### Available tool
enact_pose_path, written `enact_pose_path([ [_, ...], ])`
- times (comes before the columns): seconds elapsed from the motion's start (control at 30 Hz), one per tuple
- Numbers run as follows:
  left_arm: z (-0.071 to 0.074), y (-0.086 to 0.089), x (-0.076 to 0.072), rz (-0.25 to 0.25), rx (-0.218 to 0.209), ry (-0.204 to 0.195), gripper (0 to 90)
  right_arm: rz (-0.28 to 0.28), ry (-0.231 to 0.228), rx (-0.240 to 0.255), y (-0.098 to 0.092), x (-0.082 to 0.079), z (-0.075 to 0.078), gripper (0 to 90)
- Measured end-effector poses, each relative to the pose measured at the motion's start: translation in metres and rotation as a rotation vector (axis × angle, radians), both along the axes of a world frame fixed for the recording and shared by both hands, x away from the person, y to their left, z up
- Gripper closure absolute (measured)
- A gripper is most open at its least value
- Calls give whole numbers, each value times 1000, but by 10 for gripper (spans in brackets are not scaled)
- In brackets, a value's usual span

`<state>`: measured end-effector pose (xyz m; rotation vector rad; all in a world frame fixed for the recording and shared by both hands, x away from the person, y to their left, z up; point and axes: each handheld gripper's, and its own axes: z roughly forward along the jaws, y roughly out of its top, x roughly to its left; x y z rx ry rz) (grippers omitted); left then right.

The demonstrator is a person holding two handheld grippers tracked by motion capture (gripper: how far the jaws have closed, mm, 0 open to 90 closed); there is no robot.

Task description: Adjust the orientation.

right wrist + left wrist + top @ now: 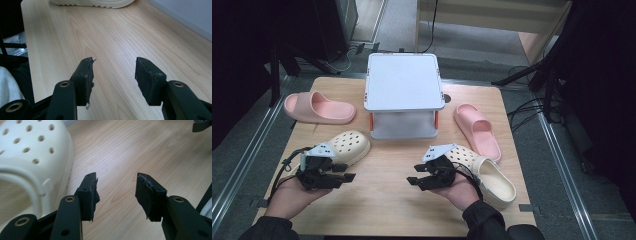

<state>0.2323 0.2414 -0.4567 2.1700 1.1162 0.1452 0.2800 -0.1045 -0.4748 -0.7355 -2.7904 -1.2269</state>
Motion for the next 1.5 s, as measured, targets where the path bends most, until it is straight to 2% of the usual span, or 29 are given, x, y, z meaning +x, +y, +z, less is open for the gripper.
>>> enact_pose_path([
  [0.2,3,14,-4,38,-17,-2,517,6,9,-8,2,2,-1,486],
  [0.27,3,23,-5,64,2,-5,514,11,12,-13,4,3,-2,482],
  [0.43,2,38,-6,95,-10,-5,535,17,17,-18,6,3,-3,483],
  [0.53,1,45,-3,115,-4,-3,538,16,15,-23,6,2,-3,483],
  [0.73,-9,50,8,139,40,9,532,10,14,-25,4,3,-4,481],
  [0.87,-17,50,22,128,30,40,559,3,14,-32,3,1,-5,480],
  [1.0,-21,47,32,116,12,45,609,-9,11,-38,0,0,-7,477],
  [1.2,-23,41,40,58,27,42,742,-35,20,-43,-7,-3,-8,486],
  [1.3,-22,41,42,50,33,38,763,-45,21,-44,-11,-5,-8,491],
  [1.37,-20,42,42,64,32,30,771,-48,21,-39,-12,-5,-8,492],
  [1.5,-16,42,41,83,58,16,775,-59,25,-37,-14,-4,-7,494],
])
